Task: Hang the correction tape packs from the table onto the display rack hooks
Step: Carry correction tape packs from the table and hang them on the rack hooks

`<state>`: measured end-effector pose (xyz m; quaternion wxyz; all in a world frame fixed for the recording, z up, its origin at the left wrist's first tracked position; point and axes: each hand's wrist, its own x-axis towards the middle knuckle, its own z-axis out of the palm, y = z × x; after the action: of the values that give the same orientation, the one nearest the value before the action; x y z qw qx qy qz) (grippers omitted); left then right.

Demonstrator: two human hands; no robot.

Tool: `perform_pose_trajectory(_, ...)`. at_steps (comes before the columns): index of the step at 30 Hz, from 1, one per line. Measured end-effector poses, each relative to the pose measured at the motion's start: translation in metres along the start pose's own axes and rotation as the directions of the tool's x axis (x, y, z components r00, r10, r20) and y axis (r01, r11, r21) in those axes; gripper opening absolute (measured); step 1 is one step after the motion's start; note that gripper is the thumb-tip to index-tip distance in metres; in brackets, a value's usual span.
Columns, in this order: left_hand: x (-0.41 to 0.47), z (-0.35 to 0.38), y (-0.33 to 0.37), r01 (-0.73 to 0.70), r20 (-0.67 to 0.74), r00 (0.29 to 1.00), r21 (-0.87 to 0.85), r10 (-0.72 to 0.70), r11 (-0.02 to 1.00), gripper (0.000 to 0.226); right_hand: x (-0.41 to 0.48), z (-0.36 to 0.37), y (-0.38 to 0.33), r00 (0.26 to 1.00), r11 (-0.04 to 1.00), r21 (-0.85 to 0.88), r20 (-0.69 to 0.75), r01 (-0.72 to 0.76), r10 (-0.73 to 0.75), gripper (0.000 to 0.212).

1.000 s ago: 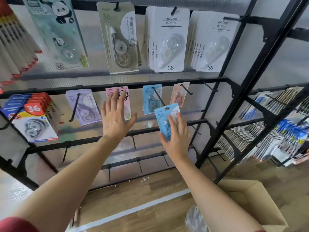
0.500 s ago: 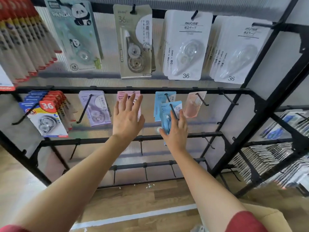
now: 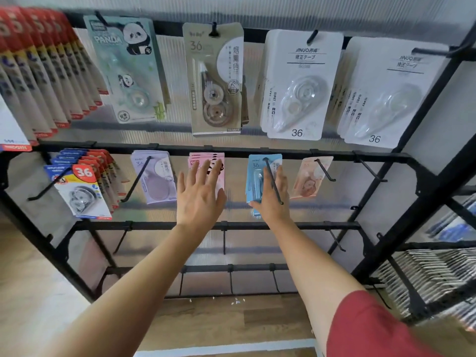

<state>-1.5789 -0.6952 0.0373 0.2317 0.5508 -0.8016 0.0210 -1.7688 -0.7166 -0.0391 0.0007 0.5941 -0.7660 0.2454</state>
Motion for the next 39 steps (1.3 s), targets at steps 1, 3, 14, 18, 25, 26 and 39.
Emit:
perform_pose_trajectory(1, 0.0, 0.0, 0.0, 0.002, -0.001, 1.0, 0.005, -0.002, 1.0, 0.061, 0.003, 0.002, 0.002, 1.0, 1.0, -0.014, 0.015, 0.02, -0.02, 0.099)
perform_pose_trajectory(3, 0.001, 0.0, 0.0, 0.007, 0.001, 1.0, 0.032, -0.007, 0.999, 0.06, 0.005, 0.001, 0.006, 0.997, 0.998, -0.041, 0.057, 0.051, -0.048, 0.101)
perform_pose_trajectory(14, 0.0, -0.002, 0.002, 0.025, 0.037, 0.999, 0.074, -0.028, 0.997, 0.061, -0.037, -0.002, -0.007, 0.993, 0.986, -0.138, 0.079, 0.095, -0.085, 0.088)
perform_pose_trajectory(18, 0.004, -0.009, -0.002, -0.108, 0.168, 0.983, 0.243, 0.068, 0.964, 0.065, -0.074, -0.003, -0.013, 0.989, 0.982, -0.172, 0.138, 0.079, -0.055, 0.086)
perform_pose_trajectory(25, -0.051, -0.025, -0.001, -0.329, 0.263, 0.935, 0.388, 0.239, 0.861, 0.069, -0.15, -0.021, -0.01, 0.98, 0.972, -0.235, 0.192, -0.01, 0.057, 0.082)
perform_pose_trajectory(26, -0.066, -0.026, -0.004, -0.355, 0.284, 0.923, 0.371, 0.26, 0.858, 0.069, -0.164, -0.024, -0.012, 0.975, 0.971, -0.237, 0.202, -0.038, 0.088, 0.082)
perform_pose_trajectory(39, -0.266, -0.02, -0.086, -0.232, 0.573, 0.815, 0.19, 0.084, 0.954, 0.077, -0.358, -0.028, -0.039, 0.89, 0.952, -0.288, 0.399, -0.106, 0.22, 0.077)
